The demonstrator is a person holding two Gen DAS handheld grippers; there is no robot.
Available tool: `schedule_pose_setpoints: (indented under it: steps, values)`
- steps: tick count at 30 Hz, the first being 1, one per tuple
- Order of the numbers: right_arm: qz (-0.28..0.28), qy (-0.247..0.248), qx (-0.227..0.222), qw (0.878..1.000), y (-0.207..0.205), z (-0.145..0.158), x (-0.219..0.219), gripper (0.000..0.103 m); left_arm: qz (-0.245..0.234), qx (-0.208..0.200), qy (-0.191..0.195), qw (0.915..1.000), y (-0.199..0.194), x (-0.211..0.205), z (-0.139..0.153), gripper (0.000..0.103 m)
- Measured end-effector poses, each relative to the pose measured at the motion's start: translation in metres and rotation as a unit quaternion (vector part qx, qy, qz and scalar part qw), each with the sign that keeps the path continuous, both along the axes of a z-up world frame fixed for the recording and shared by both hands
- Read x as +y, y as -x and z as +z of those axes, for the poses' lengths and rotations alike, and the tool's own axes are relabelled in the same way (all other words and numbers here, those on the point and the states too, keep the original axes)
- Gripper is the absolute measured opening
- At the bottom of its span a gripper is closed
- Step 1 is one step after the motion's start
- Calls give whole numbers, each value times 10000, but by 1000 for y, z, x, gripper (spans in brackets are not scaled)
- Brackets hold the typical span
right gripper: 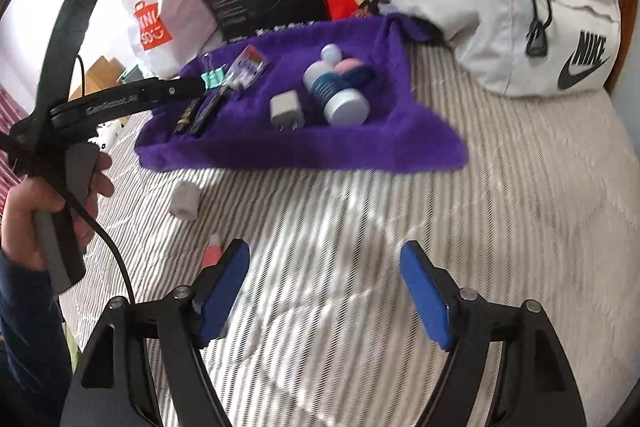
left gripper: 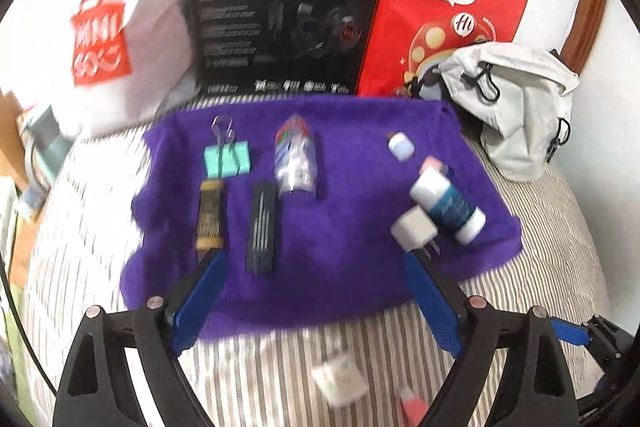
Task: Organize rigid objects
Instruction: 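Move the left tool to the white round cream jar and close on it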
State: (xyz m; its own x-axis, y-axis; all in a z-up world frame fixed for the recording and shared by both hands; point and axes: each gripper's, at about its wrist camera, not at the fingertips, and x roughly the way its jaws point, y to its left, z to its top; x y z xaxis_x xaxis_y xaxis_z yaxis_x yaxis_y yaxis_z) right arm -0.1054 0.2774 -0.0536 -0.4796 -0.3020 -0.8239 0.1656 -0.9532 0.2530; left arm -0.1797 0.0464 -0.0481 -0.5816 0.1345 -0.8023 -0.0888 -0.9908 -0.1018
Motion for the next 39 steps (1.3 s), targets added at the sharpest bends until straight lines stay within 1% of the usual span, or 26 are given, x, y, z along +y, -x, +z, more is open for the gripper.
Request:
schedule_pose_setpoints:
  steps: [2, 3, 4, 6, 9, 13, 17, 20, 23, 25, 28, 29, 30, 32, 33, 35, 36, 39]
  values:
    - [-8, -3, 16, 10000, -6, -2, -7, 88, 35, -30, -12, 10000, -11, -2, -5, 90]
    - [-6, -13, 23, 10000, -10, -4, -11, 97, 65, -47, 13, 10000, -18, -2, -8, 90]
    - [-2, -55, 24, 10000, -13, -6, -15, 103, 77, -66, 52, 9999, -25, -2, -11, 90]
    - [5, -85, 19, 10000, -19, -9, -22, 103, 103, -101, 119, 9998, -37, -2, -17, 90]
    - [-24, -105, 14, 9999, -29, -13, -29, 103, 166, -172, 112, 9997, -50, -1, -24, 90]
    - [-158, -216, 21, 9996, -41, -16, -32, 103, 318, -269, 205, 9989, -54, -1, -39, 92]
    - [-234, -256, 24, 9994, -56, -15, -30, 103, 514, -412, 78, 9978, -50, -4, -53, 92]
    - [-264, -326, -48, 9991, -61, -17, -27, 103, 555, -438, -193, 9973, -48, -3, -60, 92]
    - [-280, -298, -90, 9991, -65, -19, -22, 103, 651, -420, -70, 9970, -46, 2, -66, 89]
    - [-292, -335, -140, 9989, -65, -22, -21, 103, 662, -331, 29, 9972, -48, 5, -66, 82]
    - [-289, -305, -177, 9990, -65, -24, -19, 103, 658, -241, 183, 9974, -48, 6, -66, 75]
    - [-293, -299, -182, 9990, -65, -25, -19, 103, 648, -215, 225, 9974, -49, 7, -66, 68]
    - [-286, -288, -189, 9990, -65, -26, -20, 103, 639, -159, 240, 9975, -51, 7, -65, 64]
    - [-292, -257, -194, 9991, -65, -27, -21, 103, 573, -96, 261, 9980, -54, 6, -64, 51]
    - [-300, -226, -197, 9991, -65, -28, -22, 103, 529, -68, 261, 9982, -55, 5, -64, 47]
    - [-288, -163, -157, 9993, -65, -27, -26, 103, 484, -20, 164, 9987, -58, 1, -63, 30]
    - [-283, -163, -135, 9994, -64, -27, -28, 103, 448, -1, 89, 9990, -58, -1, -63, 28]
    - [-228, -188, -92, 9995, -61, -30, -37, 103, 293, 28, 4, 9996, -60, -6, -63, 28]
